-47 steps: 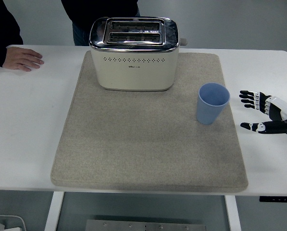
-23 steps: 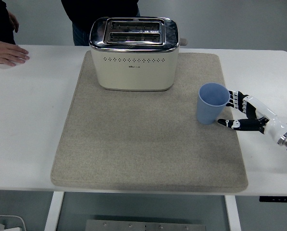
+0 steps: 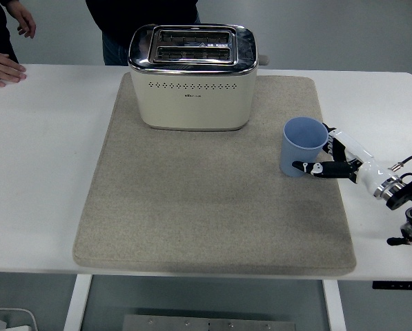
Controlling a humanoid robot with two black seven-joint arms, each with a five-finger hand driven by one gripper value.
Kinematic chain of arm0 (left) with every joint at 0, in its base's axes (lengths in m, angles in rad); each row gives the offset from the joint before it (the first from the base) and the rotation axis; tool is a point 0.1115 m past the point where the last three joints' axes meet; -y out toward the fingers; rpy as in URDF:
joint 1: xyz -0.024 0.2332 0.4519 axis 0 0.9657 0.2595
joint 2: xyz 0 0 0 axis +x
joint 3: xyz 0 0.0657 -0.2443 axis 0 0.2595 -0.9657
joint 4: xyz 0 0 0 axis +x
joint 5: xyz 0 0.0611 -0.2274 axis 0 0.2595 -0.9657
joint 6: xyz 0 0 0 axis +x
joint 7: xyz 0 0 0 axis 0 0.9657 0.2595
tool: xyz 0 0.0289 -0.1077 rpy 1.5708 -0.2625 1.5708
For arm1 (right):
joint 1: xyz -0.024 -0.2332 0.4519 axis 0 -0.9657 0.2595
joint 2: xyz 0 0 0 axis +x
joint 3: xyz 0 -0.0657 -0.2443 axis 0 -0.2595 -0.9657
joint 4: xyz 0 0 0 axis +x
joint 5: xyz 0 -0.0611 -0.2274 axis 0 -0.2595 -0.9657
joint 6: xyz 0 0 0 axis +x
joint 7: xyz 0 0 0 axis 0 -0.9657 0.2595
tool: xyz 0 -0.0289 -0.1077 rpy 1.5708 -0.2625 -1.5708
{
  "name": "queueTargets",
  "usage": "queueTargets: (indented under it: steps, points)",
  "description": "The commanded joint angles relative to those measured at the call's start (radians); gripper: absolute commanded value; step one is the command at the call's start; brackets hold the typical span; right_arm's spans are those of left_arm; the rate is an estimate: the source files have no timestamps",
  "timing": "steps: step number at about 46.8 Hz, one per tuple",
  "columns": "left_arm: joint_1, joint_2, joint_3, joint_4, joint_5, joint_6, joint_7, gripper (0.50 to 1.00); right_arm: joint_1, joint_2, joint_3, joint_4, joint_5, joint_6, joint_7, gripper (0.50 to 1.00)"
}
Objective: Put the water cup in front of the bread machine
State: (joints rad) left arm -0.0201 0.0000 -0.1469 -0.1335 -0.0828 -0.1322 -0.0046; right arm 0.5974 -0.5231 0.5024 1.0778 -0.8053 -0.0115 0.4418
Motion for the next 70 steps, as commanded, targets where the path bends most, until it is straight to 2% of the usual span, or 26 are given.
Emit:
queueTargets:
  steps: [1, 2, 3, 16, 24, 31, 43, 55, 70]
  points:
    - [0.0, 0.0, 0.0, 0.0, 0.0, 0.0, 0.0, 1.0, 0.008, 0.002, -0.001, -0.001, -0.003, -0.01, -0.002, 0.618]
    - [0.0, 0.0, 0.0, 0.0, 0.0, 0.0, 0.0, 1.0, 0.013, 0.002, -0.002, -0.001, -0.003, -0.012, -0.002, 0.536]
    - [0.0, 0.0, 0.0, 0.0, 0.0, -0.001, 0.0, 1.0, 0.018, 0.002, -0.007, -0.001, -0.002, -0.013, -0.003, 0.5]
    - [0.0, 0.0, 0.0, 0.0, 0.0, 0.0, 0.0, 1.0, 0.048, -0.003, -0.024, 0.013, 0.015, -0.013, -0.005, 0.5]
    - [0.0, 0.0, 0.001, 0.0, 0.0, -0.001, 0.0, 1.0, 0.047, -0.015, -0.021, 0.102, 0.018, -0.016, -0.008, 0.5]
    - [0.0, 0.0, 0.0, 0.0, 0.0, -0.001, 0.0, 1.0, 0.048, 0.008, -0.021, 0.142, 0.018, -0.042, -0.017, 0.5]
    - [0.0, 0.0, 0.0, 0.0, 0.0, 0.0, 0.0, 1.0, 0.082, 0.185, -0.034, 0.107, 0.009, -0.105, -0.023, 0.5]
    - [0.0, 0.0, 0.001, 0.0, 0.0, 0.0, 0.0, 1.0, 0.131, 0.34, -0.084, -0.021, -0.002, -0.111, -0.021, 0.5]
    - [0.0, 0.0, 0.001, 0.0, 0.0, 0.0, 0.0, 1.0, 0.173, 0.485, -0.087, -0.17, -0.003, -0.117, -0.017, 0.5]
